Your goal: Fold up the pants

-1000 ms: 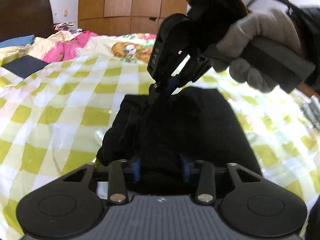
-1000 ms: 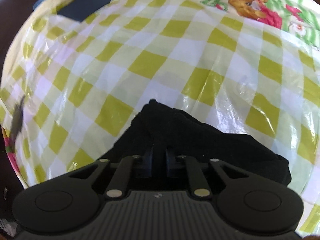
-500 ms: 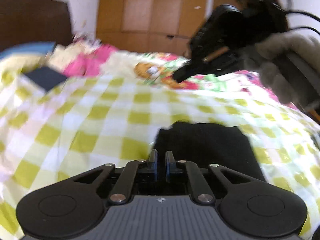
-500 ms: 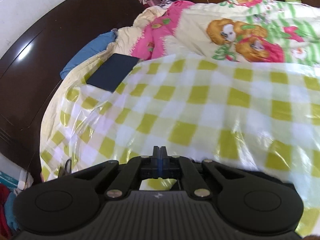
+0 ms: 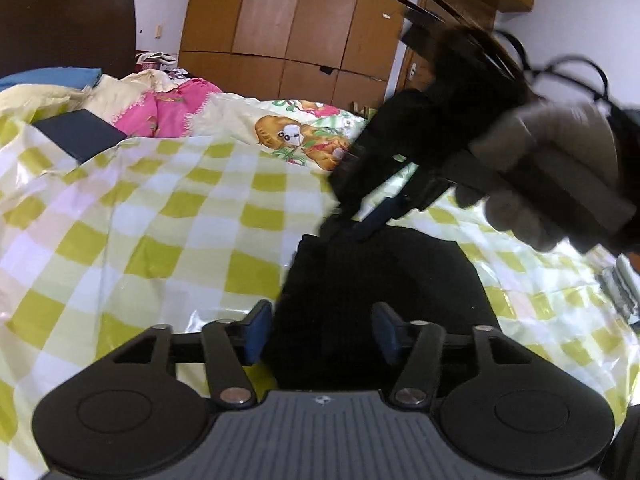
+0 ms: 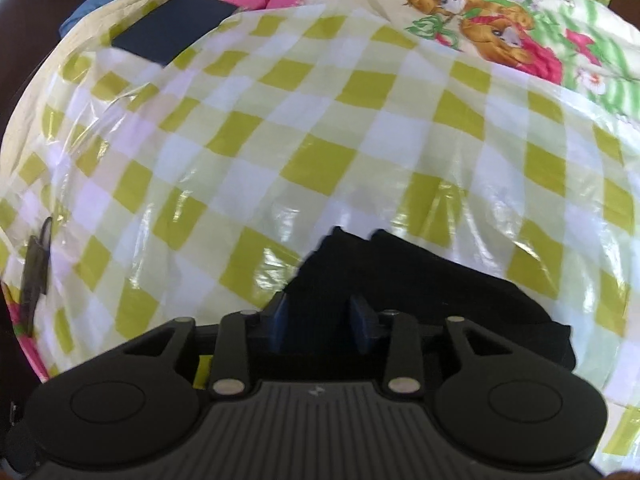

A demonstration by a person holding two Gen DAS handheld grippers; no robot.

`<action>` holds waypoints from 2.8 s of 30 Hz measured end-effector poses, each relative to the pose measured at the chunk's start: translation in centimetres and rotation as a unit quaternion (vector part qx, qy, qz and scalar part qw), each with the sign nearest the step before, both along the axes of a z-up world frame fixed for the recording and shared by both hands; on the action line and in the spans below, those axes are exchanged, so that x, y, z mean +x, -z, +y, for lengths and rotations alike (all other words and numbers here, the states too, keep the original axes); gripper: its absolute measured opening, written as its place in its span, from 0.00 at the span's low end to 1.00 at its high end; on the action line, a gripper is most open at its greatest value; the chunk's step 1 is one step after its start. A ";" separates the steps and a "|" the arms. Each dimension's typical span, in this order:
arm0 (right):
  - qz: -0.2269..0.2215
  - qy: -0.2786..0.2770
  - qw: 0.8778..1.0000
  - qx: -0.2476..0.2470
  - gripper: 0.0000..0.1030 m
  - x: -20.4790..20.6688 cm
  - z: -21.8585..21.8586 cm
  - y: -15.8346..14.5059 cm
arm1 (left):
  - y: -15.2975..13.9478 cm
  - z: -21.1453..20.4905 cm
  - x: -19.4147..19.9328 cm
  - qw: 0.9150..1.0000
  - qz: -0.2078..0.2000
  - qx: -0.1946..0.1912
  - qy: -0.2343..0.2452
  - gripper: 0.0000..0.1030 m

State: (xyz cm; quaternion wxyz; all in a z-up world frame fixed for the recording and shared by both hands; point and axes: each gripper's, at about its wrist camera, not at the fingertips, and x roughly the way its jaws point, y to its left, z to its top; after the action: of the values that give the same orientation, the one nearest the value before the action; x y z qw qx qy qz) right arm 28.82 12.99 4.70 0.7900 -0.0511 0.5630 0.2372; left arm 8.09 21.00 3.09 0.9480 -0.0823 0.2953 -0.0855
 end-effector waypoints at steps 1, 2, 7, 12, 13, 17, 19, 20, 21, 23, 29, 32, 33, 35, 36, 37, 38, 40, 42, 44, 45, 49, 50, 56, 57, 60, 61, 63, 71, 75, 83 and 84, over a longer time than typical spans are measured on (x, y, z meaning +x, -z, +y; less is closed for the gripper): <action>0.006 -0.002 1.000 -0.013 0.48 0.1 0.5 0.5 | 0.4 -0.5 0.6 1.000 0.011 0.003 0.007 0.74; 0.004 -0.010 0.999 -0.038 0.48 0.2 1.0 1.2 | 0.9 -1.0 1.0 1.000 0.019 0.004 0.010 0.72; 0.011 -0.003 0.998 -0.062 0.29 0.6 -1.1 2.2 | 1.4 -3.1 1.2 0.999 0.020 0.036 0.023 0.39; 0.003 0.012 1.000 -0.015 0.10 -1.3 -4.3 -0.9 | -0.5 -3.0 0.2 0.999 -0.005 0.009 0.044 0.32; -0.004 0.018 1.000 -0.003 0.10 -1.7 -5.0 -1.7 | -1.0 -3.5 -0.2 0.998 -0.014 0.015 0.051 0.32; -0.021 0.054 0.997 0.060 0.09 -2.4 -7.6 -4.4 | -2.7 -4.7 -1.1 0.996 -0.044 0.027 0.072 0.32; -0.031 0.057 0.995 0.077 0.09 -2.2 -7.6 -5.4 | -3.6 -4.8 -1.2 0.995 -0.056 0.033 0.073 0.31; -0.037 0.053 0.994 0.083 0.09 -2.2 -7.3 -5.9 | -4.0 -4.5 -1.2 0.995 -0.060 0.033 0.070 0.31; -0.041 0.052 0.993 0.093 0.09 -2.1 -7.0 -6.4 | -4.5 -4.1 -1.1 0.995 -0.064 0.033 0.065 0.31; -0.046 0.043 0.992 0.112 0.09 -1.8 -6.2 -6.7 | -5.0 -3.0 -1.0 0.996 -0.069 0.035 0.053 0.31; -0.008 0.068 0.986 0.152 0.10 1.2 -3.3 -2.0 | -2.0 1.4 1.9 1.000 -0.017 0.019 0.010 0.31; 0.018 0.081 0.985 0.151 0.10 2.6 -2.1 2.3 | 1.1 3.3 3.5 1.000 0.026 -0.002 -0.006 0.32; 0.024 0.081 0.985 0.147 0.10 3.0 -1.8 3.7 | 1.8 3.5 3.8 0.999 0.032 -0.003 -0.007 0.32; 0.030 0.080 0.985 0.147 0.12 3.4 -1.5 5.6 | 3.0 3.4 4.1 0.999 0.043 0.012 -0.010 0.34; 0.031 0.074 0.985 0.156 0.13 3.5 -1.5 5.9 | 3.5 3.2 4.2 0.999 0.048 0.020 -0.009 0.34; 0.032 0.073 0.983 0.164 0.19 3.4 -1.6 5.7 | 3.6 3.2 4.1 0.999 0.048 0.018 -0.009 0.34; 0.030 0.071 0.982 0.171 0.21 3.2 -1.8 5.0 | 3.5 3.3 3.7 0.999 0.046 0.013 -0.008 0.38; 0.008 0.063 0.982 0.180 0.26 2.6 -2.6 3.1 | 3.2 3.4 3.0 0.999 0.044 0.016 -0.010 0.44; -0.047 0.051 0.982 0.174 0.29 1.3 -3.9 0.6 | 2.8 3.6 2.4 0.999 0.046 0.022 -0.014 0.44; -0.098 0.046 0.981 0.160 0.42 0.0 -5.2 -1.1 | 2.4 4.0 2.0 0.998 0.047 0.023 -0.026 0.44; -0.112 0.051 0.981 0.153 0.45 -0.7 -6.1 -1.4 | 2.3 4.3 2.1 0.998 0.047 0.016 -0.030 0.44; -0.118 0.101 0.981 0.120 0.45 -2.8 -10.4 -0.3 | 2.3 4.3 2.4 0.998 0.052 0.012 -0.038 0.44; -0.118 0.126 0.979 0.112 0.45 -3.5 -11.9 0.2 | 2.3 4.1 2.6 0.998 0.052 0.018 -0.040 0.44; -0.010 0.230 0.957 0.178 0.48 -6.9 -18.6 5.2 | 3.7 3.4 3.6 0.996 0.068 0.052 -0.029 0.49; -0.001 0.237 0.954 0.185 0.48 -7.0 -18.8 6.0 | 3.9 3.4 3.8 0.995 0.072 0.063 -0.028 0.52; 0.034 0.250 0.937 0.242 0.54 -7.0 -19.0 8.0 | 3.6 3.9 3.7 0.993 0.090 0.065 -0.036 0.57; 0.041 0.246 0.934 0.256 0.63 -6.9 -18.8 8.4 | 3.4 4.0 3.7 0.993 0.093 0.062 -0.039 0.57; 0.053 0.239 0.929 0.277 0.68 -6.9 -18.5 9.6 | 3.4 3.8 3.9 0.992 0.098 0.065 -0.043 0.57; 0.069 0.220 0.913 0.336 0.26 -5.6 -21.7 9.4 | 2.9 1.8 3.8 0.988 0.131 0.065 -0.043 0.52; 0.068 0.208 0.928 0.301 0.26 -5.3 -25.1 8.9 | 2.6 -3.1 2.4 0.987 0.136 0.082 -0.009 0.51; 0.015 0.209 0.950 0.230 0.34 -4.8 -32.2 6.6 | 1.1 -11.9 1.1 0.985 0.120 0.097 0.082 0.49; 0.004 0.209 0.952 0.224 0.34 -5.3 -32.5 6.1 | 0.9 -12.4 1.2 0.983 0.119 0.110 0.085 0.50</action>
State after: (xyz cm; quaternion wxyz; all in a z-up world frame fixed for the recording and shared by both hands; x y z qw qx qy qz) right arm 23.51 -19.55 -1.38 0.8110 0.2469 0.4964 0.1869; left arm 9.30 8.64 2.15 0.8986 0.0378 0.4197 -0.1221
